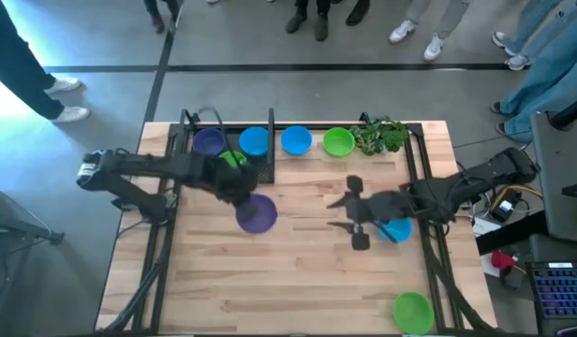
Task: Pick & Place Mini bowls
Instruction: Stack the purple bowl on the purple bowl on the shelf
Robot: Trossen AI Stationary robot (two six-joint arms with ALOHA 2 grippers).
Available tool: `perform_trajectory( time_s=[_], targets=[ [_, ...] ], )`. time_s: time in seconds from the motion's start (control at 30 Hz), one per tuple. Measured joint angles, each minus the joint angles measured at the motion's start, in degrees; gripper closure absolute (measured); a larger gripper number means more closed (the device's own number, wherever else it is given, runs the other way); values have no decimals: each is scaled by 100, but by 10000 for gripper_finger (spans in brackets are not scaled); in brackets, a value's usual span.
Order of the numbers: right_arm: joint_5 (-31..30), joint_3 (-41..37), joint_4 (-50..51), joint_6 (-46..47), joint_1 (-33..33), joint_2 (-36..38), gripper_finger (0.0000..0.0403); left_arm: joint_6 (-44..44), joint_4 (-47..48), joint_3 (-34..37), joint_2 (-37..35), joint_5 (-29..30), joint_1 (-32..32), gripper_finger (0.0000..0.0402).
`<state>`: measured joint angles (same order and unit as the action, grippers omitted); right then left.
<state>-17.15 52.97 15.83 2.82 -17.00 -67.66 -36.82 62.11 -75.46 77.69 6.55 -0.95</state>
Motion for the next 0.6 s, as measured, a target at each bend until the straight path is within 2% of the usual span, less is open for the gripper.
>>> perform_trajectory(
  time_s=[0.37,0.6],
  targets=[
    [67,363,-269,-475,1274,0,204,1142,444,2,-268,-505,1984,401],
    [92,698,-208,-773,1743,0,204,1917,639,4,-273,-579,3281,401]
  ],
)
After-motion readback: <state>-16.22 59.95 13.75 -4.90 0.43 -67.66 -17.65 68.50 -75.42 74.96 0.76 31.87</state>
